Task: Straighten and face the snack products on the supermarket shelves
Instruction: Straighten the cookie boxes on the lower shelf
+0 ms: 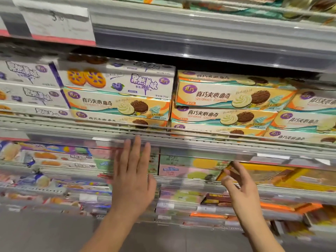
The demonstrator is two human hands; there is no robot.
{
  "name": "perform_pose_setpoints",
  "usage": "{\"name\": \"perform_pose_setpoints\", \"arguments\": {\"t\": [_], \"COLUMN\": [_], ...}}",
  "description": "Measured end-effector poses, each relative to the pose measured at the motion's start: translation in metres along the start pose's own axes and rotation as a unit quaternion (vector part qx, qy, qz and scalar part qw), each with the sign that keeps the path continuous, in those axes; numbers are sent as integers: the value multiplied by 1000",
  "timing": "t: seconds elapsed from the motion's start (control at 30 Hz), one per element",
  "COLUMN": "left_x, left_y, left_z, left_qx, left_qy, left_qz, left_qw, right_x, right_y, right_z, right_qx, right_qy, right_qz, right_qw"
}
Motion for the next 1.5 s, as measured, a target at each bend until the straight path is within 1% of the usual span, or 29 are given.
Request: {"name": "perform_pose_setpoints", "arguments": {"t": [0.1,0.23,0.47,0.57,0.7,0.8,1.0,1.2,1.27,1.37,1.5], "left_x": [-2,-3,-2,-1,-3,-1,0,-1,-1,0,0], "left_y": [-6,-8,-5,-5,-5,-5,0,6,7,6,1], "left_z": [6,8,9,6,4,3,1,-5,-5,-5,-3], "left_qx": [13,10,-2,-4,-10,-16,-36,-54,-55,-47,-43], "left_qy": [-34,-46,-45,-34,-31,-35,-36,-24,-16,-28,-50], "left_qz": [-2,-7,-13,-1,-3,-2,-16,-47,-46,-49,-73], "left_qw": [999,999,999,999,999,999,999,997,997,997,995], "right_x": [-4,-9,-13,-13,2,18,35,32,26,17,6], "right_y": [-3,-3,10,7,6,6,2,7,10,18,26], "right_z": [0,0,0,-2,-8,-9,-5,-12,-15,-21,-37], "right_qx": [-1,19,34,12,-25,-26,32,34,54,90,117], "right_qy": [16,24,21,17,29,4,-46,-37,-42,-50,-73], "right_qz": [14,17,0,-13,-32,-50,-50,-74,-82,-81,-103], "right_qw": [1000,999,999,1000,999,998,997,996,994,991,985]}}
Point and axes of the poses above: each hand's wrist, its own x-axis towards the middle knuckle, its own z-axis out of the palm, y = z × x, the point moved 4 cm from there along x, towards the middle knuckle, and after that the axes turned 14 degrees about -x, right-handed, at the moved point
